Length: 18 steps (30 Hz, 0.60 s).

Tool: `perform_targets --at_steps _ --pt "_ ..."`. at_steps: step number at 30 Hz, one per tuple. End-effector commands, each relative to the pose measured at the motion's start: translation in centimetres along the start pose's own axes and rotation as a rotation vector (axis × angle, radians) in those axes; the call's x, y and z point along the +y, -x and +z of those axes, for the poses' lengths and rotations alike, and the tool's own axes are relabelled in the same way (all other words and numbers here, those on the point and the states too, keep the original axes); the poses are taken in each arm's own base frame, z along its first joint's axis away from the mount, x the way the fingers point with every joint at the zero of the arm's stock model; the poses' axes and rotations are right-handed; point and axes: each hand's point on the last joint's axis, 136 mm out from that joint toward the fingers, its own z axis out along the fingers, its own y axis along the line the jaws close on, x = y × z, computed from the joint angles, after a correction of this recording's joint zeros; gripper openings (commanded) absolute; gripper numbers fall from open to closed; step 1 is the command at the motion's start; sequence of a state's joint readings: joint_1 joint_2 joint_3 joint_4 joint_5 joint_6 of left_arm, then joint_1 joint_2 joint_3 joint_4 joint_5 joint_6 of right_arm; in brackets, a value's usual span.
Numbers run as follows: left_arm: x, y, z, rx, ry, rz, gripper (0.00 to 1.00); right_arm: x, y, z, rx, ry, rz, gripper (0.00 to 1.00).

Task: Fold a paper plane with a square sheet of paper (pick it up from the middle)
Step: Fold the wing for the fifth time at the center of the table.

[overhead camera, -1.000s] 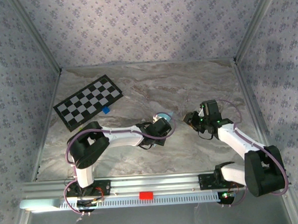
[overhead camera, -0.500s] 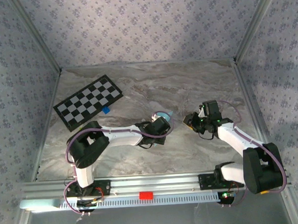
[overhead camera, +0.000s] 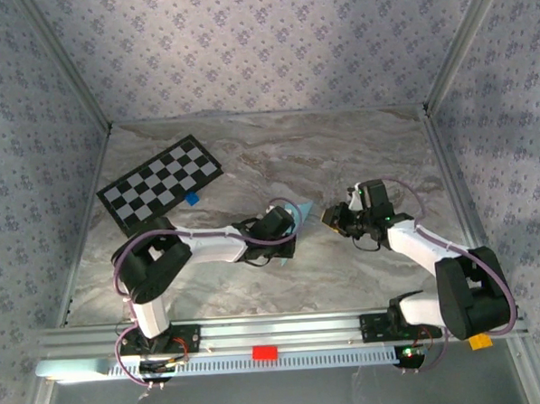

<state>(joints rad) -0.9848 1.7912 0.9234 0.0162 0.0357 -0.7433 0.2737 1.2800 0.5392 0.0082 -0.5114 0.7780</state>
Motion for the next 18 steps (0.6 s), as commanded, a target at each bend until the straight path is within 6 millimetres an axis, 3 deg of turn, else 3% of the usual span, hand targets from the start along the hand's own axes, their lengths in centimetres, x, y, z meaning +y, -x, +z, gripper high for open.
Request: perform_targets --at_steps 1,8,18 --pt "-1.6 0.3 -0.4 0.006 -0.143 -0.046 0.05 0.4 -0.3 0.6 -0.009 0.020 -0.089 0.23" --pt "-2.0 0.4 -0.5 0.010 -0.263 -0.095 0.04 0.8 -1.5 1.7 0.101 0.069 -0.055 0.21" --pt "-1.3 -0.1 -0.1 0.036 -0.245 -0.095 0.06 2.8 -2.4 1.9 0.146 0.155 -0.117 0.21"
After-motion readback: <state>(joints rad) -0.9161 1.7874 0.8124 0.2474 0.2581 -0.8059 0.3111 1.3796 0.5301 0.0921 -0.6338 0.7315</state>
